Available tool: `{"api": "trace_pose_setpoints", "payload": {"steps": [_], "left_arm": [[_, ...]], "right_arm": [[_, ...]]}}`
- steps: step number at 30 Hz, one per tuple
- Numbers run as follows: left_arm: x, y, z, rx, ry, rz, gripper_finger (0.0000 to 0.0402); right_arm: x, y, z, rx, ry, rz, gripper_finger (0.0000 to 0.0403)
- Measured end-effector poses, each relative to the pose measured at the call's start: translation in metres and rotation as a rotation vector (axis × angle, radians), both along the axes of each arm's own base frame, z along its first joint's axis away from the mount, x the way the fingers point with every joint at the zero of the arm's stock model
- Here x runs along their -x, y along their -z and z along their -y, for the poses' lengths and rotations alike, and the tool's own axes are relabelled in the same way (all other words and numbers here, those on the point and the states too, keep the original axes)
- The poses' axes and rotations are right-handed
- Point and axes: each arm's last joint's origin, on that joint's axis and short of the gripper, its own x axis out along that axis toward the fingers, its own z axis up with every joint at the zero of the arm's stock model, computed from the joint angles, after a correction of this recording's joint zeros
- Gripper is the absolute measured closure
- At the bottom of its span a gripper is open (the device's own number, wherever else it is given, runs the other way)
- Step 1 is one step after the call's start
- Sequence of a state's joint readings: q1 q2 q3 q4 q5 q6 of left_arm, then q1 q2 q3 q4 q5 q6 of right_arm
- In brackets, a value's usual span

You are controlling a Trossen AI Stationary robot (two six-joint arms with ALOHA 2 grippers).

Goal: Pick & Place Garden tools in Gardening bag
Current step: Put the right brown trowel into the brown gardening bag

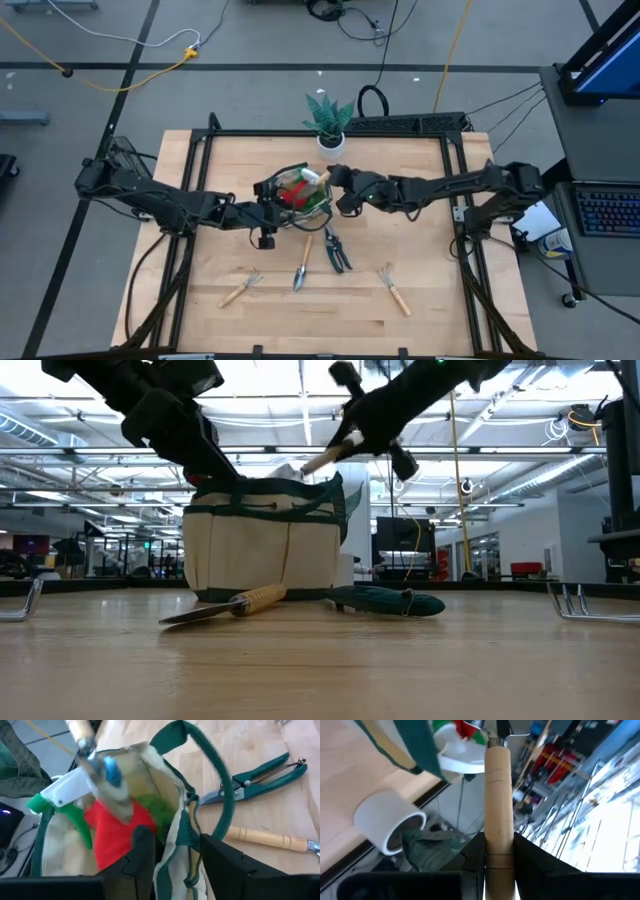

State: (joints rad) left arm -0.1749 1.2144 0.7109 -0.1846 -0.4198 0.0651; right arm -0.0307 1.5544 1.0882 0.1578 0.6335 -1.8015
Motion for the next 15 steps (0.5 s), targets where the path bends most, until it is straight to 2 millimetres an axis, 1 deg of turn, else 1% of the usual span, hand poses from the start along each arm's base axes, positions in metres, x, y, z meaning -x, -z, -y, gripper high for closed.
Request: {"api": "trace_pose_setpoints", "payload": {"steps": [3, 6, 9, 15], "left_arm": [[0.0010, 0.0012, -0.0002, 0.004, -0.005, -0.013, 0.0232], [0.0022, 0.0027, -0.0004, 0.009, -0.012, -0.031, 0.0238], [0.0030, 0.0035, -0.0005, 0.009, -0.014, -0.042, 0.0255], [0.0027, 0.0036, -0.0042, 0.009, -0.028, -0.044, 0.0305]], "right_arm": [[-0.0024, 0.0019, 0.0005, 0.018, 0.011, 0.001, 0.0340], [-0.0034, 0.0015, -0.0006, 0.022, -0.001, 0.007, 0.0340], [-0.0045, 0.0008, -0.0024, 0.004, -0.040, 0.022, 0.0340], [-0.0054, 0.0007, -0.0063, -0.015, -0.089, 0.029, 0.0340]]}}
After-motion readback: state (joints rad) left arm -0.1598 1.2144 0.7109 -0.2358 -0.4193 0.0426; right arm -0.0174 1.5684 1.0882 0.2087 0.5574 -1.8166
